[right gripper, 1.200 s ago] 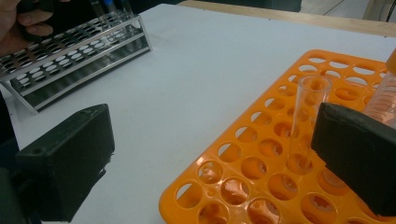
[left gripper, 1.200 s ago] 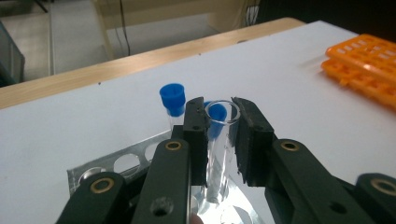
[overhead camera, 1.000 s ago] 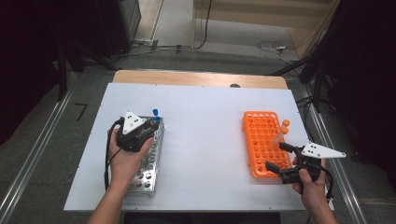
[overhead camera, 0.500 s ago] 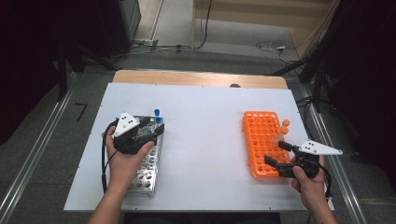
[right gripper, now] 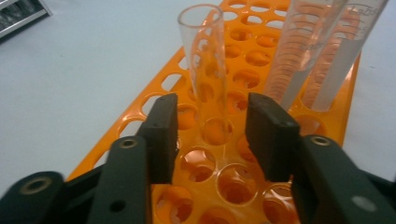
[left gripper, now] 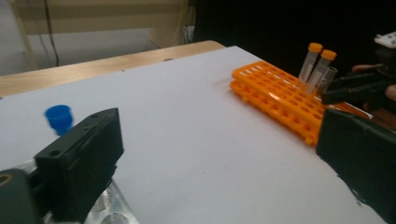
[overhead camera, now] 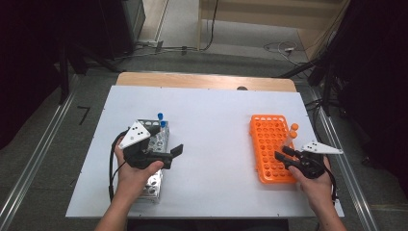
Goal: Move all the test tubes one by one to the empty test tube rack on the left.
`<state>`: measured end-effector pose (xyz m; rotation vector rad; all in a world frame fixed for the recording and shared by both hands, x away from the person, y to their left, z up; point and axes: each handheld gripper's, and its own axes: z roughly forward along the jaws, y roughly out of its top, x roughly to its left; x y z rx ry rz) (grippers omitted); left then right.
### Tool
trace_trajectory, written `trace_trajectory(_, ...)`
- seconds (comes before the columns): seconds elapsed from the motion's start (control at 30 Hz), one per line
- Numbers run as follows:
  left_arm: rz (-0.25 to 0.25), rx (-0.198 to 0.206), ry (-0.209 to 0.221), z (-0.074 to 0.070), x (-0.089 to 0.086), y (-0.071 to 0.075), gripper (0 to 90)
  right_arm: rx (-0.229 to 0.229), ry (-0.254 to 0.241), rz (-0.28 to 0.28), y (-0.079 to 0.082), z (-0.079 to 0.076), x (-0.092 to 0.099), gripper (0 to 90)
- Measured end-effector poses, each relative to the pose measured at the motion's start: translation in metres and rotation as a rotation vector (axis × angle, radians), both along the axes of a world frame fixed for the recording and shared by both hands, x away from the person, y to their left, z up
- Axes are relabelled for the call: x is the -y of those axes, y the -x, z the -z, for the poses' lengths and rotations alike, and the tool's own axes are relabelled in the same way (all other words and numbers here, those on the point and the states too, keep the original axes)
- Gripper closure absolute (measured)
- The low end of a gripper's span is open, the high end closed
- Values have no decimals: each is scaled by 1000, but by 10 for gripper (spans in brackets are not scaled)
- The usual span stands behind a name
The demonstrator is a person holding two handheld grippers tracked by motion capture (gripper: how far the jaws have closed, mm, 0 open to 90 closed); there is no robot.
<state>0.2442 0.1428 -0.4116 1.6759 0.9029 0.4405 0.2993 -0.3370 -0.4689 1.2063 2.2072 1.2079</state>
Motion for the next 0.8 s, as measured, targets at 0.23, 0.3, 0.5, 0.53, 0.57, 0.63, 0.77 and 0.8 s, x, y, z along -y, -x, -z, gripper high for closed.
trace_trajectory(0.23, 57, -8, -15, 2, 14, 7, 0, 4, 10, -20, -3, 3, 0, 665)
trace_trajectory(0.3, 63, -12, -20, 3, 16, 7, 0, 13, 19, -20, -4, 4, -2, 669)
trace_trajectory(0.5, 56, -22, -28, 3, 18, 7, 0, 45, 59, -8, -3, 4, -5, 706)
trace_trajectory(0.53, 53, -23, -29, 4, 18, 6, 0, 46, 61, -6, -3, 4, -5, 708)
trace_trajectory(0.57, 53, -24, -29, 4, 18, 6, 0, 45, 61, -5, -3, 4, -5, 709)
trace_trajectory(0.63, 55, -28, -33, 4, 19, 6, 0, 47, 60, -7, -3, 4, -5, 716)
trace_trajectory(0.77, 54, -30, -32, 4, 19, 6, 0, 46, 57, -10, -3, 5, -8, 732)
trace_trajectory(0.8, 54, -30, -32, 4, 19, 6, 0, 46, 61, -4, -3, 5, -8, 736)
